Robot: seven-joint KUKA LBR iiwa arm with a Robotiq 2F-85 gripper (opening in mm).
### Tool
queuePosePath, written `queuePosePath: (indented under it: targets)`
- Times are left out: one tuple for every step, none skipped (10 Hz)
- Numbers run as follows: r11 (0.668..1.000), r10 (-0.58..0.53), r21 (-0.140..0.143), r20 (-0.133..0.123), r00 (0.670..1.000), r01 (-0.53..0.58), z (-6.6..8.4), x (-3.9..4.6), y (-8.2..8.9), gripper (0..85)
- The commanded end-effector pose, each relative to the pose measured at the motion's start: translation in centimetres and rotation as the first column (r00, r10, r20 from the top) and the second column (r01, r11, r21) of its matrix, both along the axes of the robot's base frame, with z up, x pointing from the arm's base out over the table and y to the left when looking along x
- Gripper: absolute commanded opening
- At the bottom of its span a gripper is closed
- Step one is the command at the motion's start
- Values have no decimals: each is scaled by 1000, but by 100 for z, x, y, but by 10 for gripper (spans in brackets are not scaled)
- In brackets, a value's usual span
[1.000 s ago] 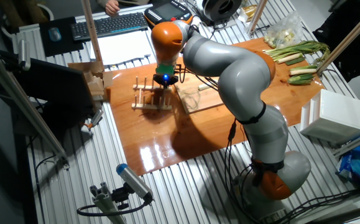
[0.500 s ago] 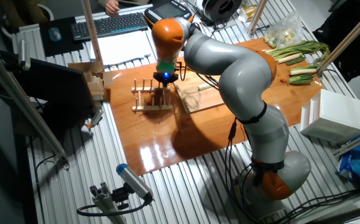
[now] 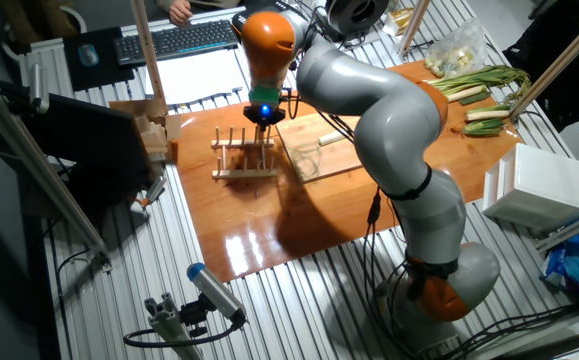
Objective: Chop the scallions
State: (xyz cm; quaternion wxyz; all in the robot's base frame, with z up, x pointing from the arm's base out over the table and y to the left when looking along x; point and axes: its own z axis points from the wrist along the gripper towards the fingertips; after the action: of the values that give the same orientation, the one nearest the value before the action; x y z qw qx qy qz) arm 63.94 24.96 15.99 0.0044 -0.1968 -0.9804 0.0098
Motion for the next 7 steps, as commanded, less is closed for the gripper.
queuePosePath:
  targets:
    - [1000,1,-1,-2,1000,-1,34,-9,-5,0]
    - [1000,4,8,-16,1000,-4,105,-29,-32,0]
    - [999,1,33,-19,1000,-1,137,-45,-55,0]
    - [999,3,45,-21,1000,-2,154,-57,-76,0]
    - [998,0,62,-21,1000,1,170,-66,-92,0]
    - [998,0,62,-21,1000,1,186,-74,-93,0]
    - [997,10,73,-25,1000,-8,195,-92,-119,0]
